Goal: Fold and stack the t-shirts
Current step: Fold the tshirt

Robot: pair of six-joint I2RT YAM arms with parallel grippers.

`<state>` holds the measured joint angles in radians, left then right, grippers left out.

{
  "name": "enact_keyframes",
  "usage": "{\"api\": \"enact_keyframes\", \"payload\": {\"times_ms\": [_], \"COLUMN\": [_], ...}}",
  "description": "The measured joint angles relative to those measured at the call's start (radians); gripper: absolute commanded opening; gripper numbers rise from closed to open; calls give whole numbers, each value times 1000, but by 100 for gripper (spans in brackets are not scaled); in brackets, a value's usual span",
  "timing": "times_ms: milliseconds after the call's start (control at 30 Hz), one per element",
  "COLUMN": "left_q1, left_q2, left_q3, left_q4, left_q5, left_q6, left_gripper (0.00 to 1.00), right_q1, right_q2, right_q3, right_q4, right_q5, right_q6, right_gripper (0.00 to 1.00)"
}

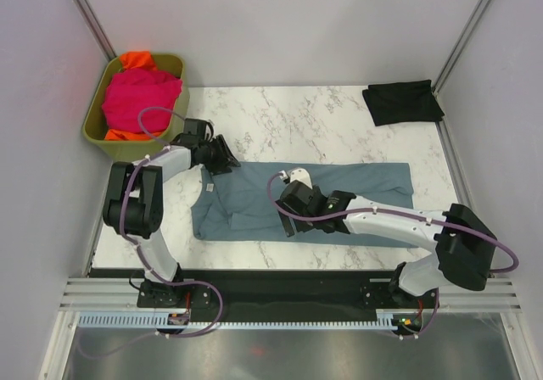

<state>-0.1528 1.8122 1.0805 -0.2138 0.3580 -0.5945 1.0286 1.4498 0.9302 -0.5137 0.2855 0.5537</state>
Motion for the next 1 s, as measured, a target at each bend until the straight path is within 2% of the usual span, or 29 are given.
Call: {"api": "enact_keyframes", "payload": {"times_ms": [133,267,367,567,700,867,1000], "left_q1": [-13,-34,-41,-39,-39,-39,-39], "left_q2": [-74,-235,-434,-948,-1189,-1369,-1473], "left_q3": [26,31,11,-154,-230,-279,-315], "left_q4": [-68,-148,-188,-259,-327,-393,-429], "left_q5": [-39,-66,-98,-198,-257,-315,-353], "left_q6": [43,77,101,121,116,116,122], "left_gripper": [54,54,55,57,57,61,63], "right_q1": [1,0,-2,-2,-4,-30,-85], "right_q2": [19,158,323,596,766,910,1066], "right_q3": [90,252,389,625,780,1013,1272], "right_q4": [-10,-16,-5,-10,-16,-37,-54], "right_q5": [16,14,-26,-118,-174,-248,-317], "right_q6": [-27,-80,-116,-160,-173,-161,-148], "right_gripper": [88,87,86,86,85,84,86]}}
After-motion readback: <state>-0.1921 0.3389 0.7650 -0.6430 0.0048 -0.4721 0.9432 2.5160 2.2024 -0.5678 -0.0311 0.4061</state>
